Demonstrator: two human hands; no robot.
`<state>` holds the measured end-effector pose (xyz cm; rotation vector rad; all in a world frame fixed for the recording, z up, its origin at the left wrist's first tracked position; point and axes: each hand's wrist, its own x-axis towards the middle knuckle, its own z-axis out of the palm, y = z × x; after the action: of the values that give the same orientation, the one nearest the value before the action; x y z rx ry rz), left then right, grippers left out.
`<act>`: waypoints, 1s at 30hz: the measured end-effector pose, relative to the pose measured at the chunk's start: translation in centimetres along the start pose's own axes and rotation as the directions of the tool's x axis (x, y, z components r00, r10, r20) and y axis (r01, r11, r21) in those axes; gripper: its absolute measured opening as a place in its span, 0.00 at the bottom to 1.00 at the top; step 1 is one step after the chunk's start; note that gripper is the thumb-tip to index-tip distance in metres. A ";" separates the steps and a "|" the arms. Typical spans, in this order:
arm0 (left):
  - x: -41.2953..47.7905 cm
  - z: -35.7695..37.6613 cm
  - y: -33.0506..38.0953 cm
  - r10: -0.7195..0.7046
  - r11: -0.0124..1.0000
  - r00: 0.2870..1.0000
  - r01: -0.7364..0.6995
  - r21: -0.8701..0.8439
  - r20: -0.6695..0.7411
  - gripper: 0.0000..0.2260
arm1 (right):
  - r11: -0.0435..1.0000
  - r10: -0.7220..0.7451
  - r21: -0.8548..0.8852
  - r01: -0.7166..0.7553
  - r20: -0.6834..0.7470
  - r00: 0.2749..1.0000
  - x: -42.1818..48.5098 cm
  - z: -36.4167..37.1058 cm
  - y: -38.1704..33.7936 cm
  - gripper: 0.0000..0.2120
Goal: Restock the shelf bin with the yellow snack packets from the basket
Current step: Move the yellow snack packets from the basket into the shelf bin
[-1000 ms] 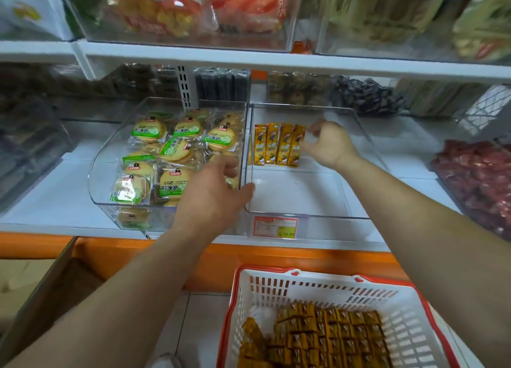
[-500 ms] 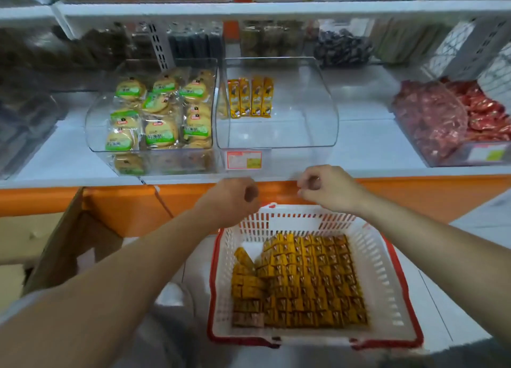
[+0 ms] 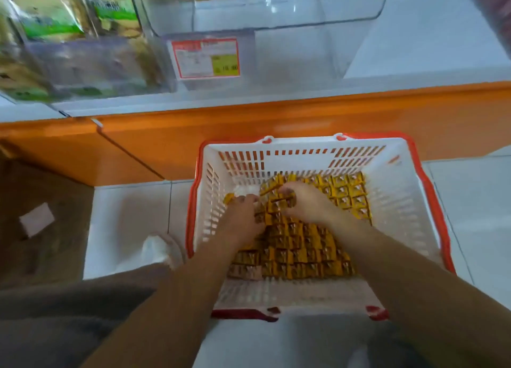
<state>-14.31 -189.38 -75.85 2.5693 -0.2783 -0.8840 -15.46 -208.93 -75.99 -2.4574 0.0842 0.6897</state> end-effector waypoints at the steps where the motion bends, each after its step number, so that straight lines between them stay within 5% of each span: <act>1: 0.6 0.6 -0.3 0.018 1.000 1.000 -0.018 0.004 0.010 0.30 | 0.997 -0.024 -0.068 0.025 0.018 1.000 0.4 0.8 0.4 0.29; 5: 2.2 2.0 -1.2 0.076 0.994 0.994 -0.082 0.068 0.084 0.36 | 0.968 -0.062 -0.243 0.061 0.004 0.998 0.9 2.5 1.9 0.36; 10: 3.3 2.8 -1.3 0.077 0.995 0.995 -0.081 0.060 0.065 0.31 | 0.930 -0.123 -0.354 0.099 -0.046 0.991 1.1 3.4 2.0 0.35; 17: 3.6 2.0 -0.9 0.064 0.988 0.998 -0.063 -0.140 -0.001 0.26 | 0.977 -0.072 -0.205 0.051 -0.096 0.993 0.6 3.1 1.1 0.29; 22: 2.6 -1.6 0.9 0.082 0.958 0.996 -0.087 -0.274 -0.029 0.25 | 0.968 0.002 0.251 0.027 -0.113 0.994 -1.4 -0.8 0.2 0.30; 24: 1.9 -3.3 2.1 0.083 0.914 0.996 -0.080 -0.397 -0.010 0.22 | 0.863 0.059 0.505 -0.005 -0.091 0.994 -2.5 -3.0 -0.3 0.27; 26: 0.8 -5.3 3.6 0.062 0.853 0.998 -0.052 -0.520 0.002 0.21 | 0.644 0.094 0.765 0.004 -0.084 0.992 -3.8 -5.1 -1.1 0.21; 30: -3.1 -10.0 7.5 0.067 0.746 0.996 -0.089 -0.660 -0.059 0.39 | 0.170 0.062 0.985 -0.013 0.002 0.998 -7.8 -9.9 -4.8 0.13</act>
<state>-10.84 -191.98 -63.72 1.8833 -0.0387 -0.7360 -16.65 -211.12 -62.77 -1.1163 0.4680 0.3565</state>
